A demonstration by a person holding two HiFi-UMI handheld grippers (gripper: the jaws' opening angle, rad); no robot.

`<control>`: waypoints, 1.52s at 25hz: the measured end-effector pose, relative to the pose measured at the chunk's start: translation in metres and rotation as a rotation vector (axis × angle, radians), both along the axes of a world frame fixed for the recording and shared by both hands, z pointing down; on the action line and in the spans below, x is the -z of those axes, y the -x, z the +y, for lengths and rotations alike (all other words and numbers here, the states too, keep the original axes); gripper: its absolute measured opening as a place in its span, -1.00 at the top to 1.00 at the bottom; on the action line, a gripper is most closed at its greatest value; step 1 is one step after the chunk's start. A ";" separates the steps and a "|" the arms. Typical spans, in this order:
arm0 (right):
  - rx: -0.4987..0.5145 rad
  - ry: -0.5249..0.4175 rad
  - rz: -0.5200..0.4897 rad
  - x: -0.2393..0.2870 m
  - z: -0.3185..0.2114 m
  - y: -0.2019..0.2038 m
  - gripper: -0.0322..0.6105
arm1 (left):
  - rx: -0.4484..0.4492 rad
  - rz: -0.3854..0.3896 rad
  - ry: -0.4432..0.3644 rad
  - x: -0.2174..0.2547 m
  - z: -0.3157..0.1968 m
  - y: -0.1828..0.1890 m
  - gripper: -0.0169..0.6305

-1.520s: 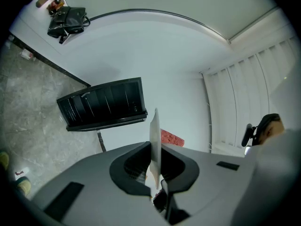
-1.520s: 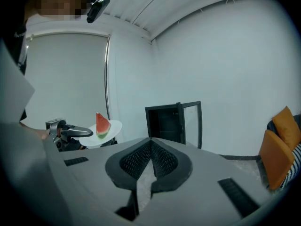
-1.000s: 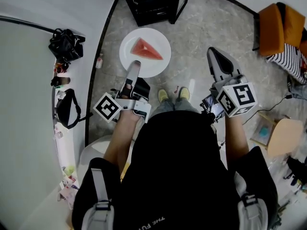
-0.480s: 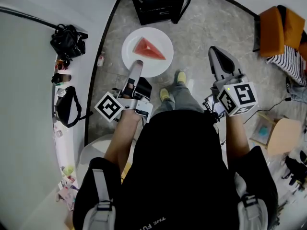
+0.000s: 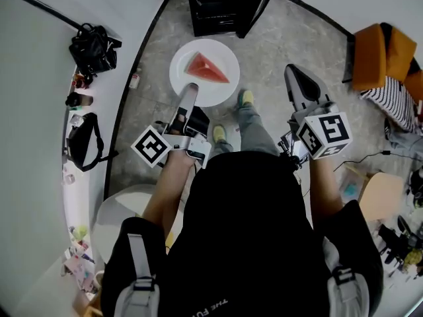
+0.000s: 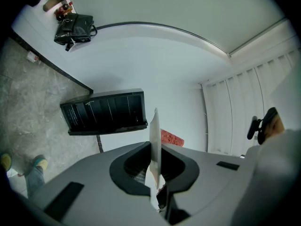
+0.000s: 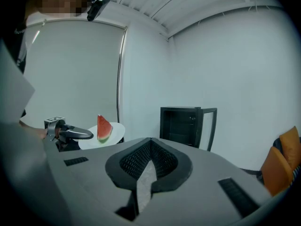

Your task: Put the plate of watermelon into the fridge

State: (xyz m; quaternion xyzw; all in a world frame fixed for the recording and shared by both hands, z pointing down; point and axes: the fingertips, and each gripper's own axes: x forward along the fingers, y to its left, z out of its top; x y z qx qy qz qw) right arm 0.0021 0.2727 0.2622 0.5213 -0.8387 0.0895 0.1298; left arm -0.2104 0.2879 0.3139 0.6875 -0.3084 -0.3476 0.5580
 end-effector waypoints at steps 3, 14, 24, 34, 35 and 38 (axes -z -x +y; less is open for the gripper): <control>0.008 -0.011 0.008 0.003 -0.002 0.004 0.87 | 0.014 0.004 -0.002 -0.002 0.001 0.004 0.86; -0.020 -0.022 -0.020 -0.001 -0.003 -0.011 0.87 | -0.015 -0.018 -0.016 0.002 -0.005 -0.009 0.86; -0.004 -0.008 -0.040 -0.010 -0.039 -0.030 0.86 | -0.005 -0.027 -0.007 0.010 -0.042 -0.032 0.86; -0.008 -0.003 -0.074 -0.018 -0.091 -0.064 0.86 | -0.016 -0.050 -0.013 0.014 -0.091 -0.065 0.86; -0.010 -0.001 -0.077 -0.018 -0.100 -0.070 0.86 | -0.018 -0.054 -0.013 0.015 -0.099 -0.070 0.86; -0.005 0.012 -0.077 -0.026 -0.138 -0.092 0.86 | -0.018 -0.060 -0.002 0.011 -0.137 -0.092 0.86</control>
